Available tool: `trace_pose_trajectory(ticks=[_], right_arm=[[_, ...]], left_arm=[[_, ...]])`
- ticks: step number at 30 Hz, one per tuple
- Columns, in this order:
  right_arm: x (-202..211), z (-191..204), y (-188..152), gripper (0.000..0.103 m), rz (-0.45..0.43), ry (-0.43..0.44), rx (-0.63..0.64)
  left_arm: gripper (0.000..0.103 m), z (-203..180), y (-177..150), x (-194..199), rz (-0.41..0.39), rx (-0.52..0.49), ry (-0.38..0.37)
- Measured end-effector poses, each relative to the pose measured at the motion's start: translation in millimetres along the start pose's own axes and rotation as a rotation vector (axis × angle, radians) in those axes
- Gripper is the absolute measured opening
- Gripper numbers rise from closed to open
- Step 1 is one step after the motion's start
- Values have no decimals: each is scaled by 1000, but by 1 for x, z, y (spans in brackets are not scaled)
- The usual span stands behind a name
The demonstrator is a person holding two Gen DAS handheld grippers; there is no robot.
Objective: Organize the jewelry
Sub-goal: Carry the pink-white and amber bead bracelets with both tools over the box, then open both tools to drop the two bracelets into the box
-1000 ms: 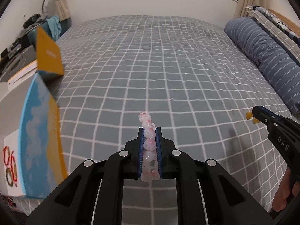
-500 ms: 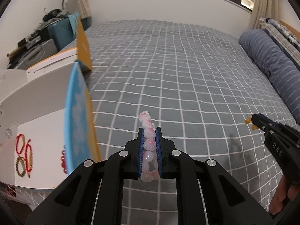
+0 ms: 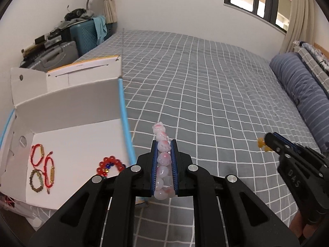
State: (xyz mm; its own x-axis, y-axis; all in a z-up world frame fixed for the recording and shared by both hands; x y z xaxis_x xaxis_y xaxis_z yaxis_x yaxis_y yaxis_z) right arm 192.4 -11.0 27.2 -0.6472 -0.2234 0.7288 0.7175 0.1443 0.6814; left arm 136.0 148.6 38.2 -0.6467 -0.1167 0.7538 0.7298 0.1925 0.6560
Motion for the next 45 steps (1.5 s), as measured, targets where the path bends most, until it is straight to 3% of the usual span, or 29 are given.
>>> trace_pose_trajectory(ticks=[8, 17, 28, 33, 42, 43, 45], right_arm=[[15, 59, 14, 9, -28, 34, 58], [18, 155, 26, 9, -44, 110, 141], [-21, 251, 2, 9, 38, 162, 245], [-44, 272, -13, 9, 103, 173, 259], [-59, 270, -22, 12, 153, 159, 245], [-57, 269, -21, 13, 148, 160, 243], [-53, 268, -20, 27, 130, 163, 238]], left_arm=[[11, 59, 5, 29, -25, 45, 26], [12, 163, 3, 52, -38, 116, 153], [12, 240, -22, 34, 16, 189, 211], [12, 261, -32, 17, 62, 214, 219], [12, 271, -41, 1, 115, 226, 227], [13, 269, -41, 2, 113, 221, 225], [14, 267, -41, 7, 96, 209, 244]])
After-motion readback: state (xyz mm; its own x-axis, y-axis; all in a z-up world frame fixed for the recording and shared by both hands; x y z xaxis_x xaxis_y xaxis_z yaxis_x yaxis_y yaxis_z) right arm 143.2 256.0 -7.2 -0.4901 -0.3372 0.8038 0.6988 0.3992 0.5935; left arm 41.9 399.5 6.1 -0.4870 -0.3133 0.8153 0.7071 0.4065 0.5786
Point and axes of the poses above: each gripper's, at about its wrist camera, not at the fingertips, and x roughly against the way its jaws point, z to its left, y to its top, the point moved 8 cm from there along -x, roughly the way its jaws point, and after that the axes turned 3 degrees about z, right-handed, at the moved point
